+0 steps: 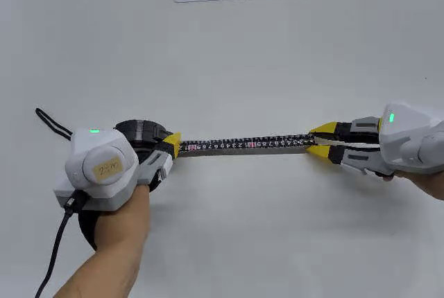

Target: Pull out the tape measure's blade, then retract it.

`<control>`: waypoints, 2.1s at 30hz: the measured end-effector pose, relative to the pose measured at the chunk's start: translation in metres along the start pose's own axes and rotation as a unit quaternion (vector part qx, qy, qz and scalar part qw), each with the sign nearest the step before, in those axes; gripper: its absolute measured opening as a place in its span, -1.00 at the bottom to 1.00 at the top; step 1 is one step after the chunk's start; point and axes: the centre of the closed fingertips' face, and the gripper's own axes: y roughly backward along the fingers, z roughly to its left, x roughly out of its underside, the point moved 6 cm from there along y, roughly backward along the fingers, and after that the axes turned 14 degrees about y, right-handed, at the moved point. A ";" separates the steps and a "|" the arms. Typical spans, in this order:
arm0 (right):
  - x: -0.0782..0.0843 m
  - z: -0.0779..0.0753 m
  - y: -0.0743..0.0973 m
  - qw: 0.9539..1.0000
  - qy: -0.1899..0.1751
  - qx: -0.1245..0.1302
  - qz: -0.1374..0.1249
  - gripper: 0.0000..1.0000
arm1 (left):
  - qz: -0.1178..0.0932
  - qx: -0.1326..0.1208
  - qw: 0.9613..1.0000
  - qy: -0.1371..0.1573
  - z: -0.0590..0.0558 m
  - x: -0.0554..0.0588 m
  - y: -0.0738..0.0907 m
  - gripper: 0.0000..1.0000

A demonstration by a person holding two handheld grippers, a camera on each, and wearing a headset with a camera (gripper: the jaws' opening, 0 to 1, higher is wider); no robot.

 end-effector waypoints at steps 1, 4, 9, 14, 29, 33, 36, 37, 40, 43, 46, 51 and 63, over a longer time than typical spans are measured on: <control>0.000 0.000 0.000 1.000 0.001 0.000 0.001 -0.78 | 0.001 0.000 1.000 0.000 0.000 0.000 0.000 0.28; 0.001 0.000 0.000 1.000 0.002 0.000 0.002 -0.78 | 0.003 0.001 1.000 0.000 0.000 0.000 0.000 0.27; 0.001 -0.001 0.001 1.000 0.001 0.000 0.001 -0.78 | 0.005 0.003 1.000 0.001 0.002 0.000 0.000 0.26; 0.000 -0.001 0.000 1.000 0.002 0.000 0.003 -0.78 | 0.008 0.005 1.000 0.002 0.002 0.000 0.001 0.25; -0.003 -0.001 -0.003 1.000 0.001 0.000 0.000 -0.78 | 0.016 0.012 1.000 0.006 0.003 0.000 0.002 0.25; -0.007 0.000 -0.007 1.000 0.000 -0.003 -0.003 -0.78 | 0.019 0.014 1.000 0.007 0.003 -0.001 0.002 0.25; -0.009 0.001 -0.010 1.000 0.001 -0.005 -0.005 -0.78 | 0.020 0.015 1.000 0.007 0.004 -0.001 0.002 0.25; -0.010 0.001 -0.011 1.000 0.001 -0.005 -0.006 -0.78 | 0.021 0.015 1.000 0.007 0.004 -0.001 0.002 0.25; -0.011 0.001 -0.013 1.000 0.000 -0.006 -0.007 -0.78 | 0.023 0.017 1.000 0.009 0.004 -0.001 0.001 0.25; -0.013 0.001 -0.014 1.000 -0.001 -0.007 -0.008 -0.78 | 0.023 0.017 1.000 0.010 0.004 -0.001 0.001 0.25; -0.014 0.002 -0.016 1.000 -0.001 -0.008 -0.009 -0.78 | 0.024 0.018 0.999 0.010 0.004 -0.001 0.001 0.25; -0.015 0.002 -0.017 1.000 -0.001 -0.008 -0.010 -0.78 | 0.025 0.018 0.999 0.011 0.004 0.000 0.001 0.25; -0.024 0.007 -0.030 1.000 -0.004 -0.014 -0.017 -0.77 | 0.029 0.022 0.999 0.017 0.005 0.000 0.002 0.25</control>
